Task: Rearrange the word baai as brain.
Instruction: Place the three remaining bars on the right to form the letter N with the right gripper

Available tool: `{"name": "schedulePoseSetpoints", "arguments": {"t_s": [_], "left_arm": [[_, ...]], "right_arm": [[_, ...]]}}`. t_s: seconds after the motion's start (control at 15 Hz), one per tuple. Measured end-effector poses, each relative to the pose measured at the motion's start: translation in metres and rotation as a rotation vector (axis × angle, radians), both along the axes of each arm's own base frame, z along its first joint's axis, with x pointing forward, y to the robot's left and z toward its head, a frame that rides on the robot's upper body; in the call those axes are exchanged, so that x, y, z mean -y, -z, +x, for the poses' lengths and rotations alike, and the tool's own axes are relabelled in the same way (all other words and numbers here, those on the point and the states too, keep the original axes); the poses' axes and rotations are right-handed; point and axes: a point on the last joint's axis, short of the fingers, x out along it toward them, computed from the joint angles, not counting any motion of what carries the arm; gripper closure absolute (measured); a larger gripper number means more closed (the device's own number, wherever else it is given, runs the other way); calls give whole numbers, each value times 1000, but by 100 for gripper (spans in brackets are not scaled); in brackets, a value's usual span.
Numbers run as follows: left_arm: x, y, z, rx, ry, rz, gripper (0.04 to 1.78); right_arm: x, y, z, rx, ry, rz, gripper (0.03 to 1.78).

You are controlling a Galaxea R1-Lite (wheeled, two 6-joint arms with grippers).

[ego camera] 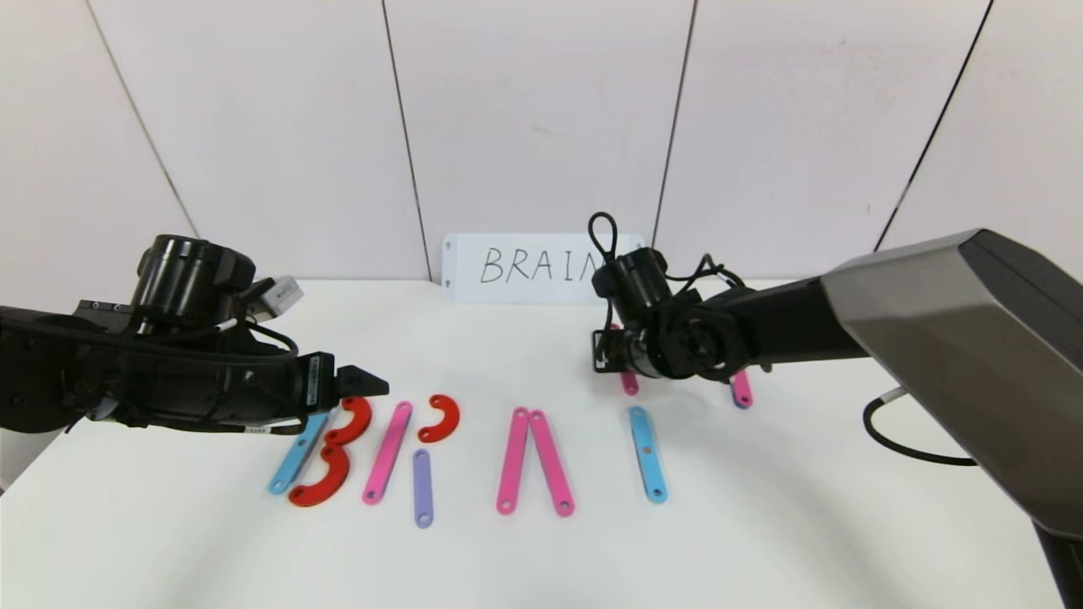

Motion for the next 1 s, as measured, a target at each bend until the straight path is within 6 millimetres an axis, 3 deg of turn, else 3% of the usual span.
{"name": "schedulePoseSetpoints", "arguments": {"t_s": [0.4, 0.73, 1.0], "left_arm": [[0, 0, 0, -1, 0, 1, 8], [0, 1, -1, -3, 1, -1, 8], [0, 1, 0, -5, 1, 0, 8]], "right_arm": [[27, -46, -41, 8, -78, 20, 154], [54, -31, -86, -84, -173, 5, 154], [68, -21, -97, -71, -131, 31, 154]]}}
